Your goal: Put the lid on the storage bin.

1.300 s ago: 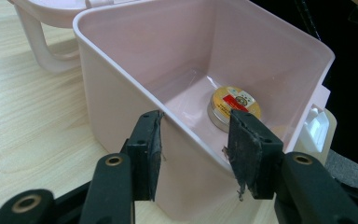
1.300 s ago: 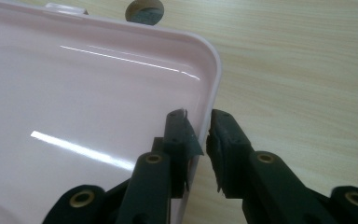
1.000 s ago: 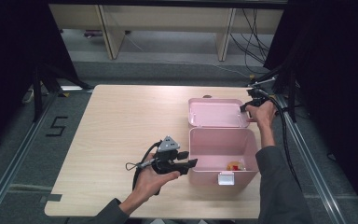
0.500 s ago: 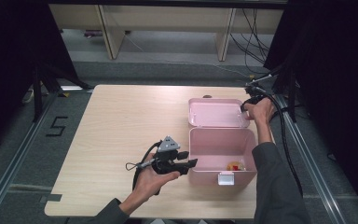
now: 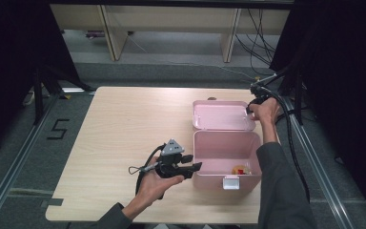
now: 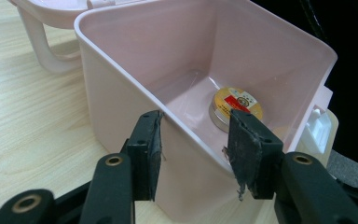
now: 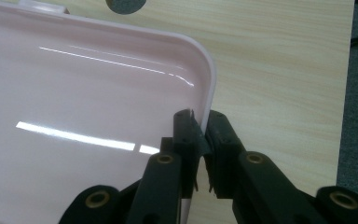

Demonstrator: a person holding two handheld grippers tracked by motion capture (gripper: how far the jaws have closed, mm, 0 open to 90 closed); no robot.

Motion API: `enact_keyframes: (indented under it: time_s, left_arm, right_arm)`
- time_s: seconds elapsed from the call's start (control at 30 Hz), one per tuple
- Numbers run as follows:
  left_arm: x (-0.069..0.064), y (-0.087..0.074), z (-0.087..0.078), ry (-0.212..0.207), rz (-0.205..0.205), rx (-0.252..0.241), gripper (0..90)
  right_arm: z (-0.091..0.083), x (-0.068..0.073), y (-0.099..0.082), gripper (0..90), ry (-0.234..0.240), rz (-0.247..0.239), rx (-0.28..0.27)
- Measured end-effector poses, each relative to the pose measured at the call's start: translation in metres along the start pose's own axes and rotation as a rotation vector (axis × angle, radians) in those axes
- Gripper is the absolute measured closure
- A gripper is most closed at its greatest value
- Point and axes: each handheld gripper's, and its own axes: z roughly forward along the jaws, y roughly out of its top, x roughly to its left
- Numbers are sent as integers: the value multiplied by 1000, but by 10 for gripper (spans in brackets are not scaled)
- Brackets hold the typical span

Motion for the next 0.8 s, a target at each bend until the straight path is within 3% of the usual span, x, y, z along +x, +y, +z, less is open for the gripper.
enact_keyframes:
  time_s: [0.17, 0.2, 0.23, 0.53, 0.57, 0.6, 0.63, 0.73, 0.8]
  left_arm:
    - [0, 0, 0, 0, -4, -2, 539]
    - [0, 0, 0, 0, -4, -2, 539]
    - [0, 0, 1, 0, -4, -2, 539]
    - [1, -1, 1, -8, -8, -4, 536]
    - [0, -1, 2, -9, -10, -7, 535]
    - [0, -1, 2, -9, -10, -7, 535]
    - [0, -1, 2, -9, -9, -5, 535]
    - [0, -1, 2, -4, -8, 1, 530]
    - [0, -1, 3, -2, -11, 6, 523]
  right_arm:
    - [-2, 0, 1, 841, -1, 0, 7]
    - [-2, 2, 1, 842, 2, 31, 9]
    - [-3, 0, 2, 843, 0, -1, 6]
    - [-5, 2, 2, 847, -2, 6, -13]
    - [-7, 0, 2, 848, -7, -25, -5]
    - [-7, 0, 2, 848, -7, -25, -5]
    - [-8, 2, 2, 848, -7, -2, -15]
    - [-10, 2, 2, 848, -7, -7, -12]
    - [-13, 4, 2, 848, -3, 14, -13]
